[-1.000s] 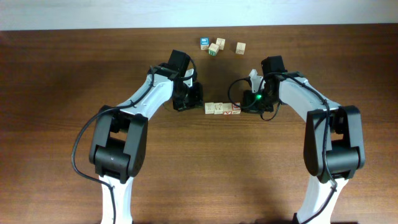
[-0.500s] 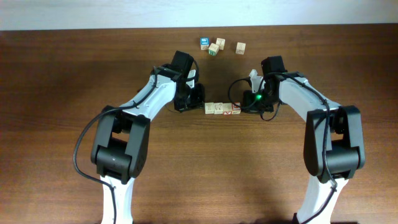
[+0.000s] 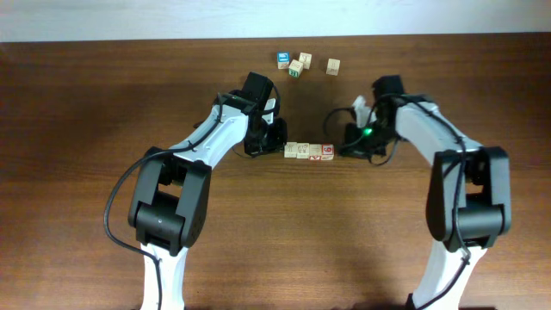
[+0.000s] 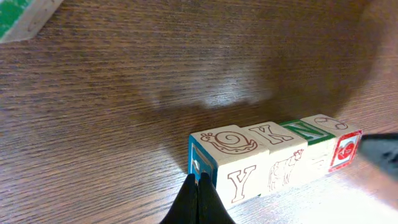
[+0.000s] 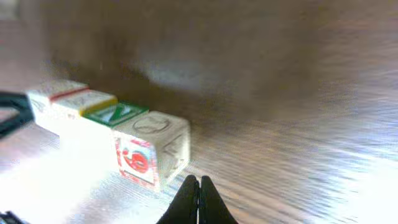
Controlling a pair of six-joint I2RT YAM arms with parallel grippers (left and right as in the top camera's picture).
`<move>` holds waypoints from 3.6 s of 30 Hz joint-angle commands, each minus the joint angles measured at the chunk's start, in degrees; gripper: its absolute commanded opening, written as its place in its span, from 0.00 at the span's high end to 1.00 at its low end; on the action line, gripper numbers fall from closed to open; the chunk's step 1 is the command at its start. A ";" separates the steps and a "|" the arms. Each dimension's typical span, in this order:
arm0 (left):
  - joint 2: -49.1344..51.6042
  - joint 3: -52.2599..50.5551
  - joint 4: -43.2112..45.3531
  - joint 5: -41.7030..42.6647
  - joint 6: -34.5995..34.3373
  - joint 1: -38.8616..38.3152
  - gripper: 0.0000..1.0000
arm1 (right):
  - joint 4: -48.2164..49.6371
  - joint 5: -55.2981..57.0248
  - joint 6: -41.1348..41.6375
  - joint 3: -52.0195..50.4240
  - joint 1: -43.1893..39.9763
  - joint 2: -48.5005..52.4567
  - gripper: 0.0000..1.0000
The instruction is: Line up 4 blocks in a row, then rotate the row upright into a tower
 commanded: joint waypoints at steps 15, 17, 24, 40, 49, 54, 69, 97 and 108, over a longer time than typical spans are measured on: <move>0.33 0.68 -0.07 0.22 0.96 -0.28 1.00 | -0.44 -10.45 -4.81 0.57 -3.23 2.82 0.95; 0.33 0.68 -0.07 0.22 0.96 -0.28 1.00 | -0.26 -10.45 -4.83 0.57 -3.23 2.89 0.96; 0.33 0.68 -0.02 0.22 0.96 -0.28 1.00 | 1.88 -10.40 -4.33 0.31 -0.94 3.04 0.95; 0.33 0.68 -0.04 0.24 0.96 -0.28 1.00 | 1.77 -6.95 -1.77 -0.31 -0.31 3.10 0.96; 0.33 0.68 -0.04 0.26 0.96 -0.35 1.00 | 2.16 -5.40 -1.09 -0.39 0.90 3.10 0.96; 0.33 0.68 -0.04 0.42 0.96 -0.35 1.00 | 2.34 -5.20 -0.24 -0.42 0.90 3.10 0.95; 0.33 0.68 -0.04 0.44 0.96 -0.35 1.00 | 3.26 -4.33 1.25 -1.27 3.17 3.10 0.95; 0.33 0.68 0.37 0.63 0.96 -0.35 1.00 | 1.75 -11.89 -0.92 1.75 5.29 -1.25 0.96; 0.33 0.68 0.31 0.66 0.96 -0.35 1.00 | -0.94 -9.99 1.29 6.10 8.02 -1.25 0.95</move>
